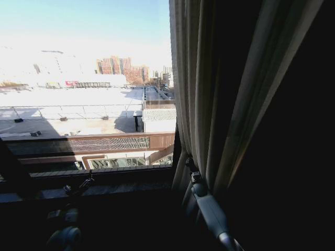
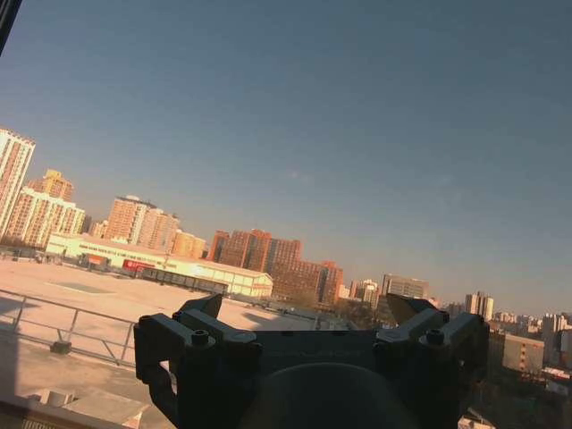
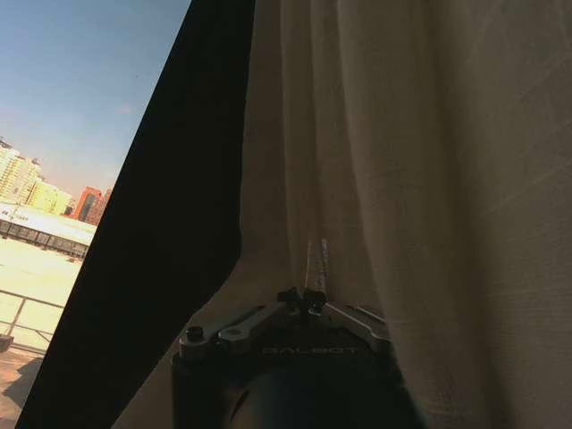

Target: Open the curtains by pulling them apart, changing their state from closed to fully open.

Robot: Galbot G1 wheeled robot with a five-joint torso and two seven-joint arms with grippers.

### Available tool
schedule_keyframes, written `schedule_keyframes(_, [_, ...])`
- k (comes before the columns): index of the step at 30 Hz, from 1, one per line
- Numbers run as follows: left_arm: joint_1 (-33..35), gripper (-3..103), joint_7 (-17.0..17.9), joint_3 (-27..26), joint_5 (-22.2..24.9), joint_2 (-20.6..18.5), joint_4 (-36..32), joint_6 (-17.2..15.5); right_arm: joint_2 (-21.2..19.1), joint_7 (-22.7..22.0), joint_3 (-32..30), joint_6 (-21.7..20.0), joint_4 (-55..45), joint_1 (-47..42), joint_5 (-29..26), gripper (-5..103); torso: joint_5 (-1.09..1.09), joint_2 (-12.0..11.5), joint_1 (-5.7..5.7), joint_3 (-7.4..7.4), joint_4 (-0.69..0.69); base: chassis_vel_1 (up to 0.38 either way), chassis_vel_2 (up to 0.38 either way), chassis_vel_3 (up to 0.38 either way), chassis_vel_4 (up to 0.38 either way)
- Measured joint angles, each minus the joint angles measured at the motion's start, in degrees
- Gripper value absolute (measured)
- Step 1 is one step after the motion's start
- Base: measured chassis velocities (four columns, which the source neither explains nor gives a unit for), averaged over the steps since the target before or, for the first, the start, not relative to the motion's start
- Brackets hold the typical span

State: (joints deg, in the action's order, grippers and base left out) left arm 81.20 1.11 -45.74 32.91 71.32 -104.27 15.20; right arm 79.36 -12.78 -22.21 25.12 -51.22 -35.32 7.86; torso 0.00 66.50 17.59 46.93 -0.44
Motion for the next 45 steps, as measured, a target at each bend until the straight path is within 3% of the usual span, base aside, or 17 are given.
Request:
schedule_keyframes(8, [0.00,100,0.00,0.00,0.00,0.00,0.00,0.00,-3.83,-2.64,-0.69,-2.21,1.59,1.77,-1.26,0,0.00,0.00,0.00,0.00,0.01,0.000,0.000,0.000,0.000])
schedule_keyframes(18, [0.00,100,0.00,0.00,0.00,0.00,0.00,0.00,-7.37,-9.68,-2.11,-6.01,2.88,2.56,-1.27,0,0.00,0.00,0.00,0.00,0.01,0.000,0.000,0.000,0.000])
schedule_keyframes(32, [0.00,100,0.00,-0.01,0.00,0.00,0.00,0.00,-7.85,-13.18,-2.91,-7.24,2.80,1.87,0.06,0,-0.01,0.00,0.00,0.00,0.00,0.000,0.000,0.000,0.000])
schedule_keyframes(36, [0.00,100,0.00,0.00,0.00,0.00,0.00,0.00,-7.37,-12.32,-2.20,-7.22,1.46,1.13,0.08,-3,-0.01,-0.01,0.00,0.00,0.01,0.000,0.000,0.000,0.000])
schedule_keyframes(37, [0.00,100,0.00,0.00,0.00,0.00,0.00,0.00,-6.75,-11.11,-1.67,-6.83,0.00,0.45,-0.12,7,-0.01,0.00,0.00,0.00,0.00,0.000,0.000,0.000,0.000])
schedule_keyframes(39, [0.00,100,0.00,0.00,0.00,0.00,0.00,0.00,-6.35,-10.59,-1.29,-6.61,-0.91,0.06,-0.32,7,-0.02,0.00,0.00,0.00,0.01,0.000,0.000,0.000,0.000])
schedule_keyframes(41, [0.00,100,0.00,0.00,0.00,0.00,0.00,0.00,-5.77,-9.83,-0.53,-6.49,-2.67,-0.68,-0.79,13,0.00,0.00,0.00,0.00,0.02,0.000,0.000,0.000,0.000])
schedule_keyframes(42, [0.00,100,0.00,0.00,0.00,0.00,0.00,0.00,-5.33,-8.71,0.39,-6.42,-4.90,-1.56,-1.35,23,-0.02,0.00,0.00,0.00,0.02,0.000,0.000,0.000,0.000])
schedule_keyframes(45, [0.00,100,0.00,-0.01,0.00,0.00,0.00,0.00,-5.08,-7.27,1.23,-6.10,-6.67,-2.41,-1.76,28,-0.02,0.00,0.00,0.00,0.02,0.000,0.000,0.000,0.000])
